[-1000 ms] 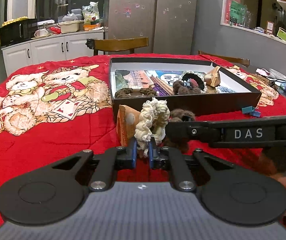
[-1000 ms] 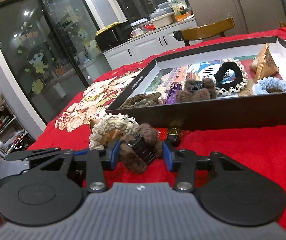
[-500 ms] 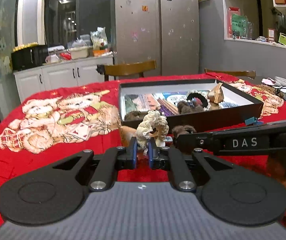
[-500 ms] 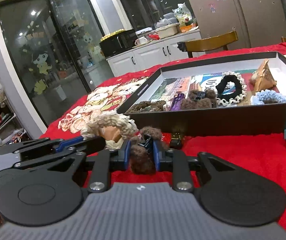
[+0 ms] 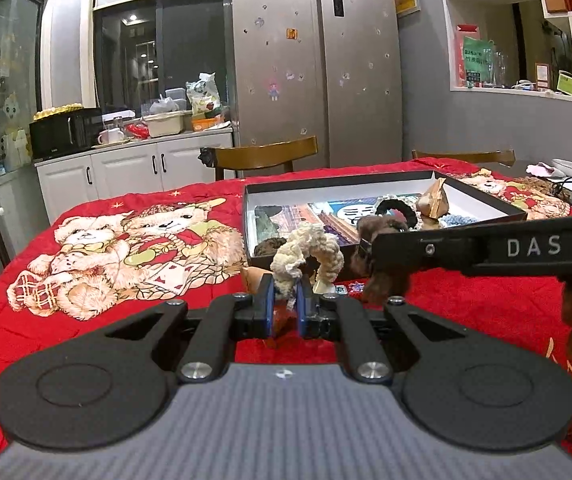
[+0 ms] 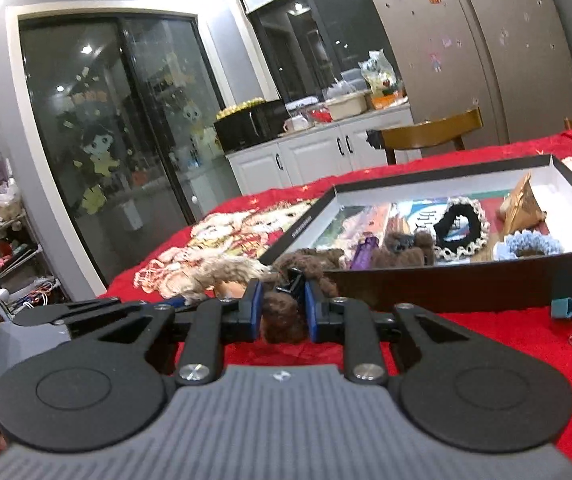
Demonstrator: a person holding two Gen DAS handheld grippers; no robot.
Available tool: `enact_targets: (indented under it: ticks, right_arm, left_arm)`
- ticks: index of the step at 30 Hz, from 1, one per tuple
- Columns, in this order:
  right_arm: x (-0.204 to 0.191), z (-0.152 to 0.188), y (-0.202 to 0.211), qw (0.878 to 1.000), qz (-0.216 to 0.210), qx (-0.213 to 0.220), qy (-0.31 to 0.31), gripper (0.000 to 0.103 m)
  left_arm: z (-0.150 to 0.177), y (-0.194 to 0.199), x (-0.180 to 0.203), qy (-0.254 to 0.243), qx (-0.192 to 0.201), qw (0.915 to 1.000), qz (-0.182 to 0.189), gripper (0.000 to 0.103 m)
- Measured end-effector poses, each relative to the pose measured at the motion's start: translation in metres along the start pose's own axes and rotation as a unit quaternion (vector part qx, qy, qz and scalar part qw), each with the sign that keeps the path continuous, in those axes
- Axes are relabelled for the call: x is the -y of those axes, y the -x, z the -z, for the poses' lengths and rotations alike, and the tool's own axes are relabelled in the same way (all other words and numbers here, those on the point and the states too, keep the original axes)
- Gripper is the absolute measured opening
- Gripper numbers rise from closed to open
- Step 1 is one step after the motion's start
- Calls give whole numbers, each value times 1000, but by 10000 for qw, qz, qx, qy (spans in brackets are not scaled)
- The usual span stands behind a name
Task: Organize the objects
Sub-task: 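Lift and carry the scrunchie and brown plush over the box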
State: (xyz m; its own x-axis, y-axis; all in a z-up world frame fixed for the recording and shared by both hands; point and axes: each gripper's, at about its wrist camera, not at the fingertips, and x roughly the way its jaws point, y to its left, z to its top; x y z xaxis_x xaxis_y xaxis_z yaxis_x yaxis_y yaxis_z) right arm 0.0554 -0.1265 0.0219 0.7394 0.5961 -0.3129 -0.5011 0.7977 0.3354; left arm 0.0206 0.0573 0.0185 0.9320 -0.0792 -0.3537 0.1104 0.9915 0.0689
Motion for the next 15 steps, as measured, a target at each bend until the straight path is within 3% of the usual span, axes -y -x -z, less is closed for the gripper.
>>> enact_targets:
  ticks: [15]
  right_arm:
    - [4,-7,11,9994,81,175,-270,25]
  left_arm:
    - [-5,7,-10,312,240,9991,141,13]
